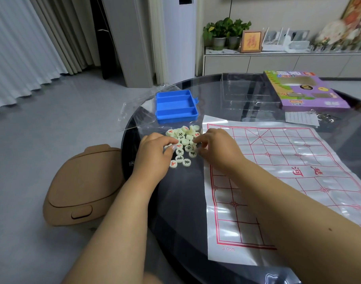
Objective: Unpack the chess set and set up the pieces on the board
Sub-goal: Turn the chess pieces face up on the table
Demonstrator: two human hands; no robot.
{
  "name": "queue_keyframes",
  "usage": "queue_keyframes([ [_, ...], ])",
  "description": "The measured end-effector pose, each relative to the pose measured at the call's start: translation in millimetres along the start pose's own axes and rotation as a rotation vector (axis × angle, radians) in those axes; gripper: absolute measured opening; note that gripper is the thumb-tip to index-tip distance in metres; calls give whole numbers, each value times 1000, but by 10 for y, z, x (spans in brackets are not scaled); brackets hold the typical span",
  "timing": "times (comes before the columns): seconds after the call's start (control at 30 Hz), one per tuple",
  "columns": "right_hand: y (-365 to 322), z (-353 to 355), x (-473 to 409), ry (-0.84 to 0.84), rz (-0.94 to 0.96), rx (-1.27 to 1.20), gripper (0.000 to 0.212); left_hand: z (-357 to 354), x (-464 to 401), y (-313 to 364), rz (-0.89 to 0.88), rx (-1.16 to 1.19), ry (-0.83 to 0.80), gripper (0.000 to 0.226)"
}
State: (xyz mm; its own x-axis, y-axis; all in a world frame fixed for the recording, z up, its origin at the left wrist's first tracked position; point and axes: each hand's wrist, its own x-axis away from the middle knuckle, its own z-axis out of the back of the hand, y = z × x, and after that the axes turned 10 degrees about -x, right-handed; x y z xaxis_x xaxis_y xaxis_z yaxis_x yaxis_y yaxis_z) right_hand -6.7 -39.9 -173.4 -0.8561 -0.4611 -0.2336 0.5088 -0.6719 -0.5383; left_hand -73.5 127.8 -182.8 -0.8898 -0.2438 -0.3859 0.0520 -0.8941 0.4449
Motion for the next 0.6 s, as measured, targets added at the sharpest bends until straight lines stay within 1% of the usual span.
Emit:
queue_keyframes([
  [0.2, 110, -48, 124, 57, -29, -108, 34, -17, 14, 22, -8, -1, 9, 19],
  [0.33, 206, 21, 167, 72, -51, -109, 33, -26, 15, 26, 4, -14, 2, 19],
  [0.6, 199, 139, 57, 7, -150, -104, 34, -36, 18, 0, 62, -103, 0, 23],
])
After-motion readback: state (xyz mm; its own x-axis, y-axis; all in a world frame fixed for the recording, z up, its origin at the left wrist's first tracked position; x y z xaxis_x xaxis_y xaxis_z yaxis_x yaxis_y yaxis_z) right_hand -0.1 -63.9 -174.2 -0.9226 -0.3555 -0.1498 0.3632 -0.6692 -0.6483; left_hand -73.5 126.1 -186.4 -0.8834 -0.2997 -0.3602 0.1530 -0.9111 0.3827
